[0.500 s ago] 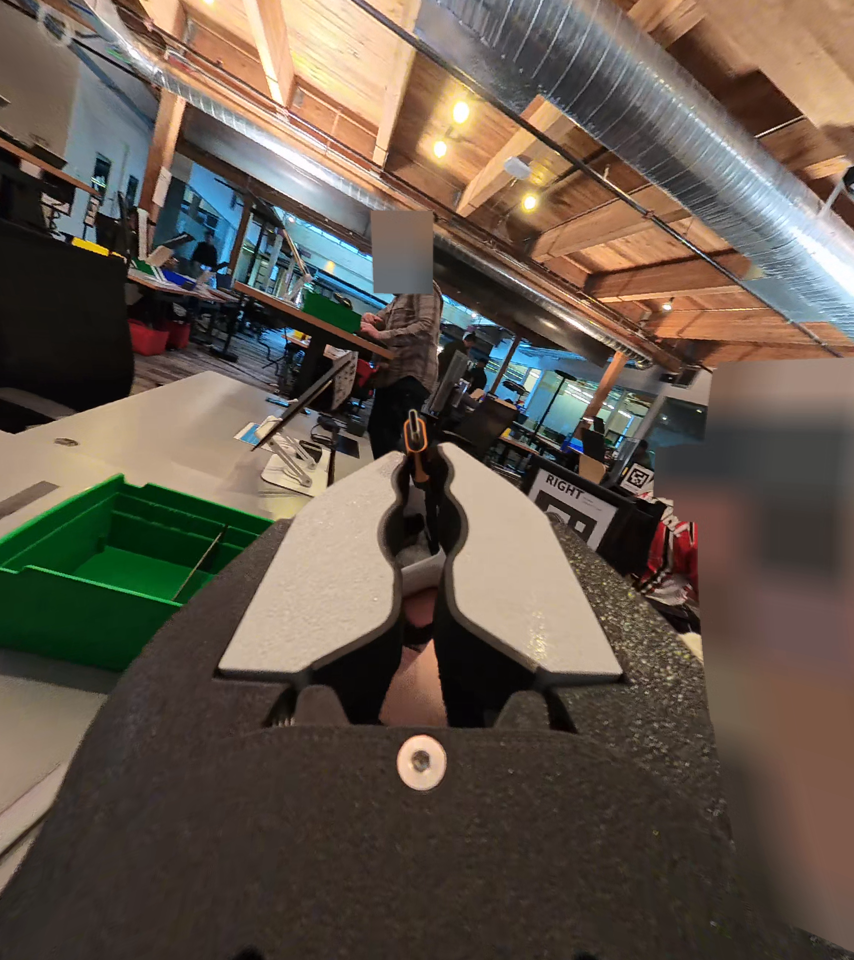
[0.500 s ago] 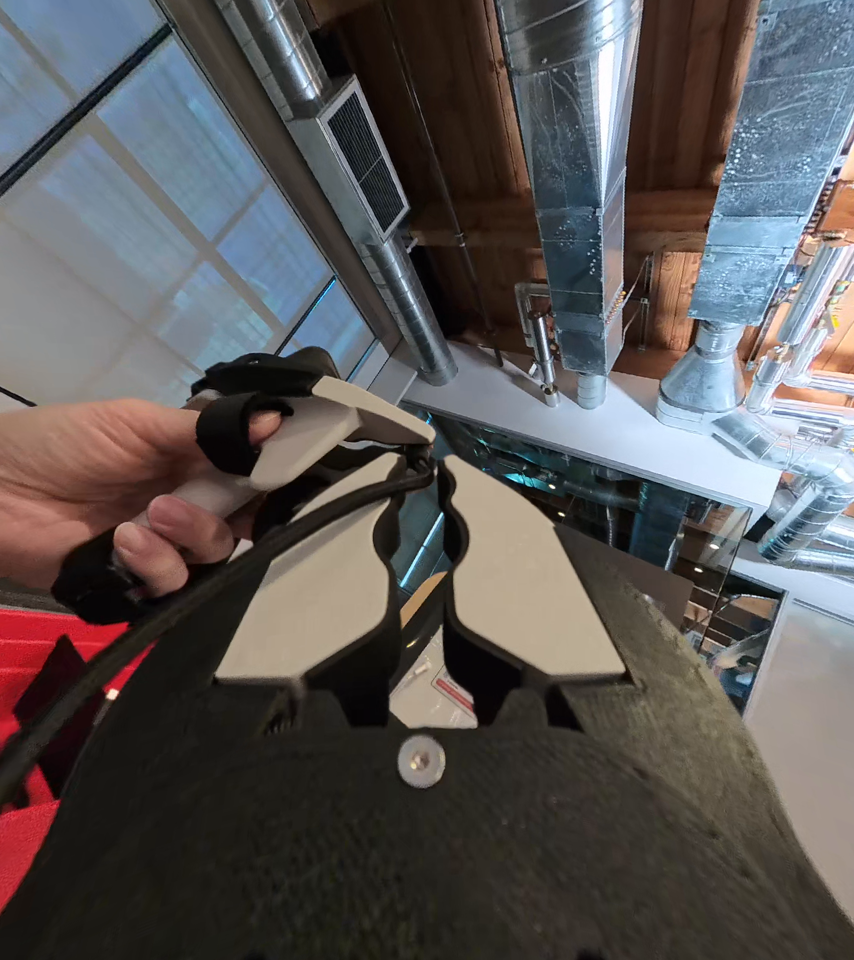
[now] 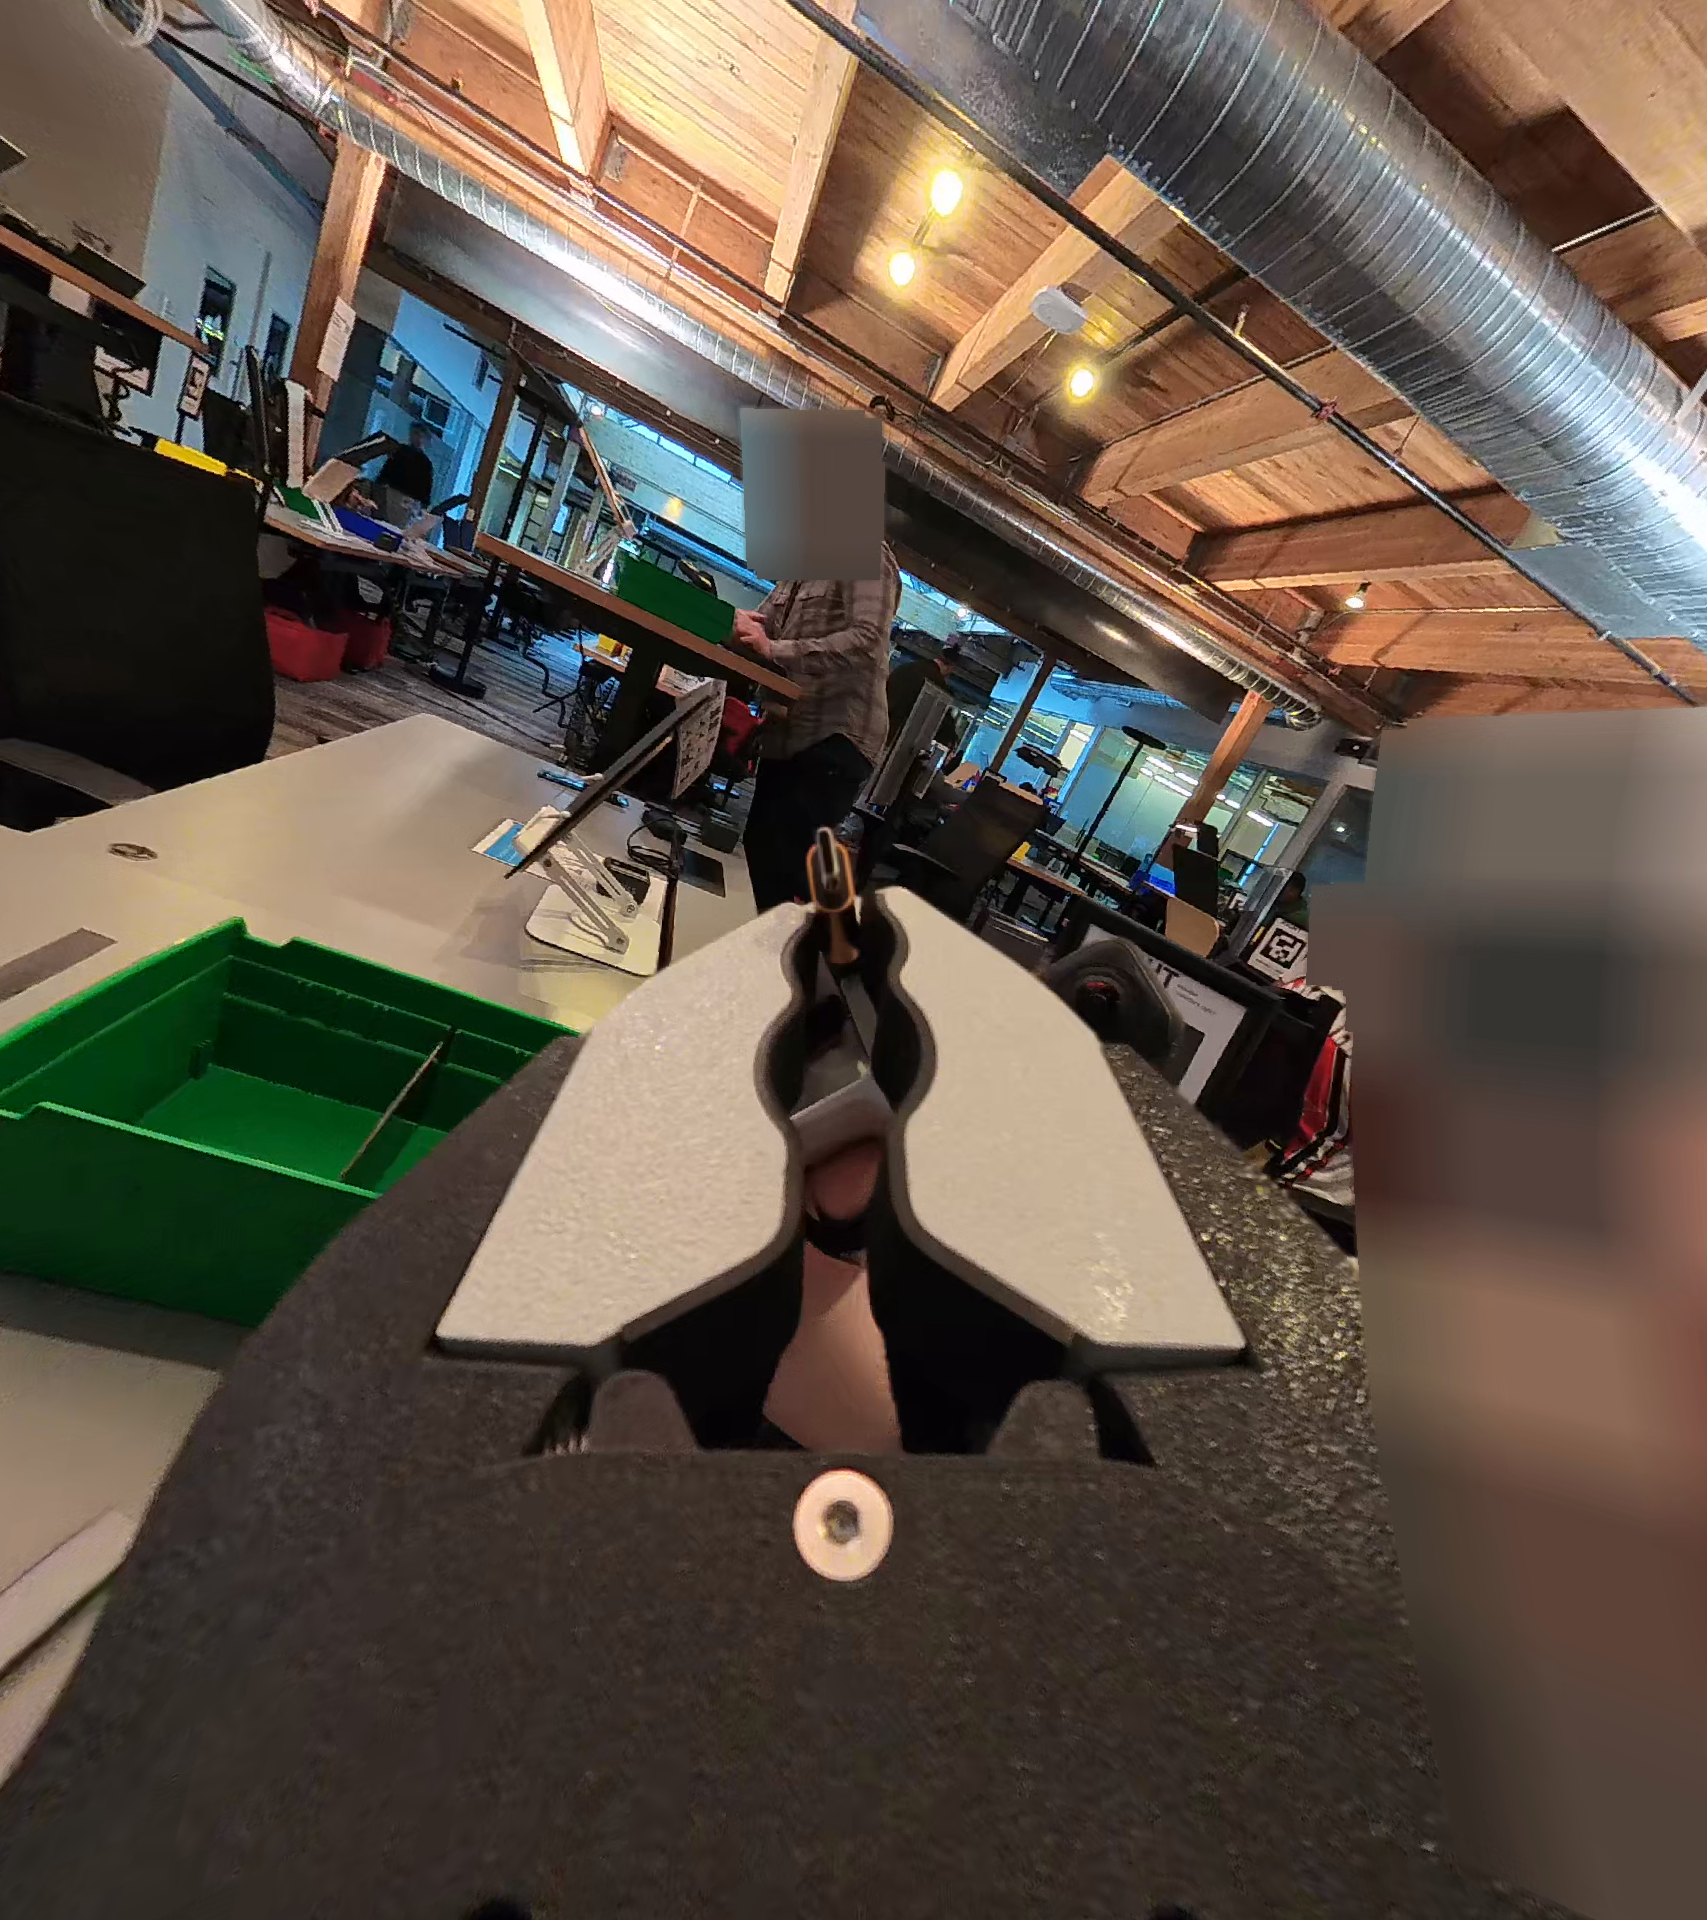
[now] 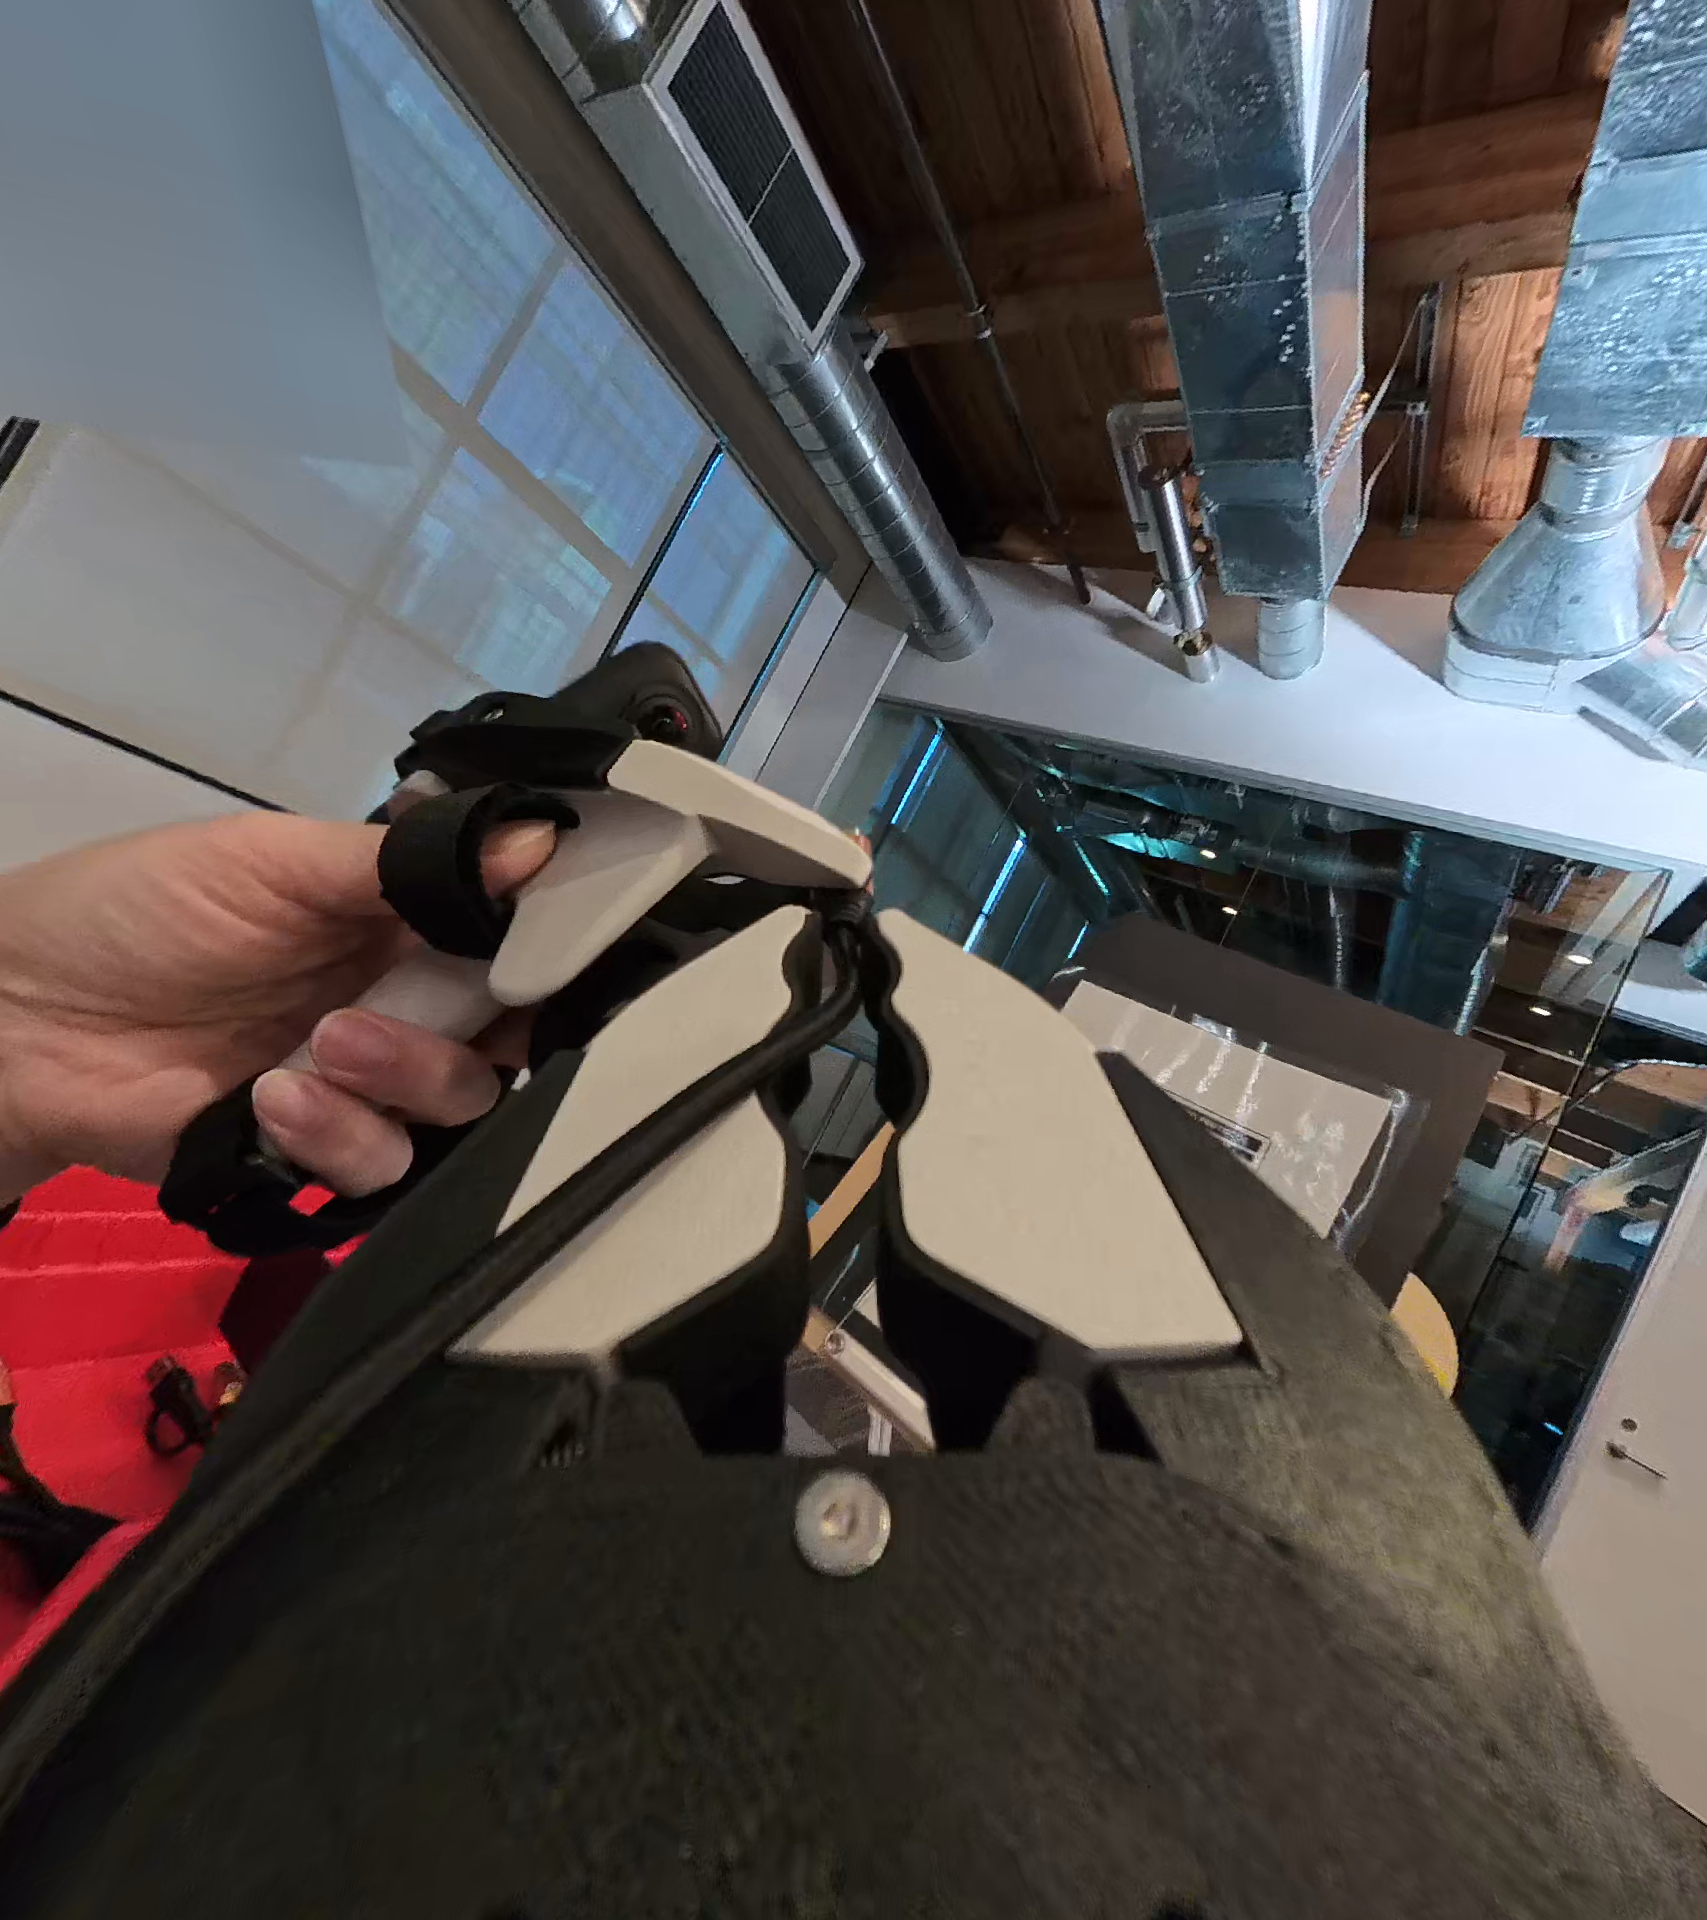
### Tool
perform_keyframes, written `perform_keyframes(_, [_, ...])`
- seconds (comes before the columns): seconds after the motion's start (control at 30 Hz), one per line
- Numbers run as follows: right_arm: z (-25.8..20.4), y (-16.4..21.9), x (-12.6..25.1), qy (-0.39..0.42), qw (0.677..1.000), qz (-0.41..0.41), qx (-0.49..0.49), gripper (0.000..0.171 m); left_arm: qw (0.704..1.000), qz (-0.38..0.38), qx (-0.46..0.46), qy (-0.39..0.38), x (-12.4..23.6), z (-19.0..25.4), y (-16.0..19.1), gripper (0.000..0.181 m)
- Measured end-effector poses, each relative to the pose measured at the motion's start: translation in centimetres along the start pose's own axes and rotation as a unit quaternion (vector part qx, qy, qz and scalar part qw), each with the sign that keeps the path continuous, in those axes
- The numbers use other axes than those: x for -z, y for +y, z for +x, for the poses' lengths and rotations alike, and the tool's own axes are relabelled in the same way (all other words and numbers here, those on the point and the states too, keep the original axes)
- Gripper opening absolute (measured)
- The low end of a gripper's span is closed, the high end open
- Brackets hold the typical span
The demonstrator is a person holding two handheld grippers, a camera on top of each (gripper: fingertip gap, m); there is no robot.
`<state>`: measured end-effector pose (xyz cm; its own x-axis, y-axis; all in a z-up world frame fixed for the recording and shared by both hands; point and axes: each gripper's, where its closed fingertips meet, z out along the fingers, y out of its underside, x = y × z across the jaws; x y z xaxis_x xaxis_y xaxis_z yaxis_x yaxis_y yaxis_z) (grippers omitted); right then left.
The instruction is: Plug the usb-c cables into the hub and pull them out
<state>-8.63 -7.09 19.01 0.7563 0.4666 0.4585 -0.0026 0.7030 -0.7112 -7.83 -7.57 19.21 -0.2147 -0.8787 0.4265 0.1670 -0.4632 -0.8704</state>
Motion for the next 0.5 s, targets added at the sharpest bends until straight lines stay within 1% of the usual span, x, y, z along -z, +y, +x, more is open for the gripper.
perform_keyframes(0.07, [0.2,-0.3,0.2,-0.01,1.0,0.0,-0.001,0.006,1.0,-0.005,0.014,0.011,0.1,0.2,0.1,0.009])
perform_keyframes(0.13, [0.5,-0.8,0.5,-0.012,1.0,0.009,0.003,0.006,0.999,0.001,0.029,0.028,0.4,0.4,-0.3,0.017])
perform_keyframes(0.2, [0.7,-0.8,0.6,-0.014,0.999,0.004,0.032,0.007,0.999,-0.004,0.032,0.02,0.7,-0.1,-0.3,0.021])
perform_keyframes(0.27, [0.6,-0.6,0.7,-0.017,0.998,-0.002,0.066,0.007,0.999,-0.019,0.026,0.018,0.6,-0.2,0.0,0.021])
perform_keyframes(0.37, [0.1,-0.6,0.7,-0.026,0.996,0.001,0.086,0.007,0.999,-0.038,0.022,0.027,0.0,0.0,0.8,0.023])
perform_keyframes(0.43, [-0.1,-0.6,0.7,-0.028,0.996,0.004,0.089,0.007,0.999,-0.02,0.016,0.044,-0.3,0.5,0.4,0.022])
perform_keyframes(0.47, [-0.1,-0.6,0.7,-0.028,0.995,0.004,0.092,0.007,0.999,-0.008,0.015,0.04,-0.3,0.3,0.2,0.022])
perform_keyframes(0.5, [-0.1,-0.6,0.7,-0.031,0.995,0.004,0.092,0.007,0.999,-0.003,0.008,0.034,-0.2,0.2,0.1,0.015])
